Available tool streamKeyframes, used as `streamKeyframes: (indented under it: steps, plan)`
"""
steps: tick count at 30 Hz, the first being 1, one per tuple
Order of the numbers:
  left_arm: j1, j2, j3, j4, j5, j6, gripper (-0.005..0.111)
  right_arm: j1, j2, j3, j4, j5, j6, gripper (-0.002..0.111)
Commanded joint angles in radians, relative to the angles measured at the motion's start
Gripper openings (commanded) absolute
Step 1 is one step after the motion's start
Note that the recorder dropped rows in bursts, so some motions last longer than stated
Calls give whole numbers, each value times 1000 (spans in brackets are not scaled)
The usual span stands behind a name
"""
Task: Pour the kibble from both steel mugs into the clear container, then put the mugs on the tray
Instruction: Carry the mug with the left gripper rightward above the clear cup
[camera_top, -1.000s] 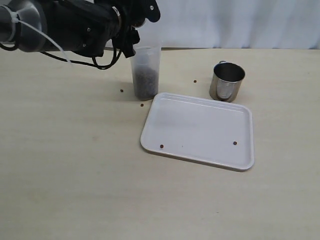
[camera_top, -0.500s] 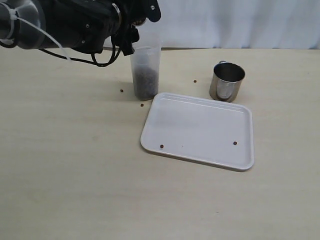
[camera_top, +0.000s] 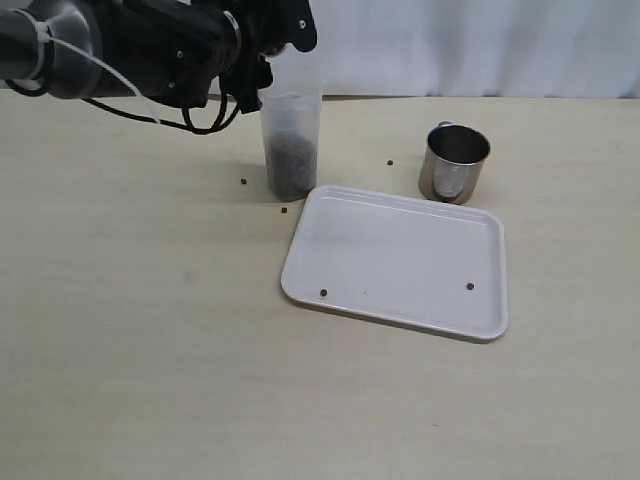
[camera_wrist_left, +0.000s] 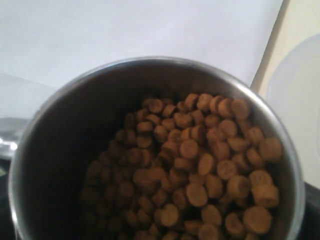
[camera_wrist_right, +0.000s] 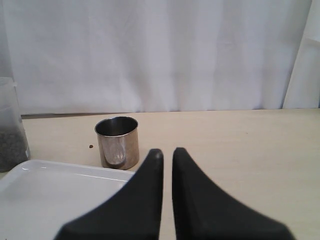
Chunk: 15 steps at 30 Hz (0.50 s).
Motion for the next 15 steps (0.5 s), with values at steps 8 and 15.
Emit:
streamKeyframes:
  steps: [8, 15]
  plan:
    - [-1, -7, -11, 13, -8, 154, 0, 4, -3, 5, -2, 2, 4, 5]
    - [-1, -7, -12, 13, -8, 247, 0, 4, -3, 5, -2, 2, 4, 5]
